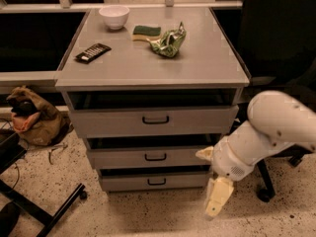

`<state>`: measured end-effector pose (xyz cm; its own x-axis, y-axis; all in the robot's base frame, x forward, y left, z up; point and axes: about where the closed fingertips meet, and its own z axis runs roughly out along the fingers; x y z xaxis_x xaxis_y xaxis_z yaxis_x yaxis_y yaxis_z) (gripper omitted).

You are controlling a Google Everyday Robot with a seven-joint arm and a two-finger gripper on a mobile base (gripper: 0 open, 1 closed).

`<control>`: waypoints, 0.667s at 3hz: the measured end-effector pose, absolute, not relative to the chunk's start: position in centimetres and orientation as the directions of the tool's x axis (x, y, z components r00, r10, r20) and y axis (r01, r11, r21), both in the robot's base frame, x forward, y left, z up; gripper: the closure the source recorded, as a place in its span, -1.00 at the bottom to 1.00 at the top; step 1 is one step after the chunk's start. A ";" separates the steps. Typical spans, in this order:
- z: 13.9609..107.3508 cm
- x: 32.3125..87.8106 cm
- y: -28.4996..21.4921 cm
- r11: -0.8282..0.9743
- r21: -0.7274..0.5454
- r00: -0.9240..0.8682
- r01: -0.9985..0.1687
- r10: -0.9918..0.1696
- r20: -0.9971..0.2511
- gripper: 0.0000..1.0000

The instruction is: Open middle drawer

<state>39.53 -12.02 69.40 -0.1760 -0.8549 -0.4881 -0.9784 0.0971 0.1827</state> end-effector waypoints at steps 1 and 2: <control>62.9 38.0 -10.9 0.084 0.154 -0.149 -0.984 -0.863 -0.482 -1.00; 62.5 39.3 -10.6 0.113 0.104 -0.150 -0.988 -0.857 -0.493 -1.00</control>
Offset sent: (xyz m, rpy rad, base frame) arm -0.0148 0.0098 -0.0584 -0.0102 -0.0210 0.0158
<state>39.32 -10.61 62.46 -0.1497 -0.8570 -0.4931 -0.9882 0.1129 0.1037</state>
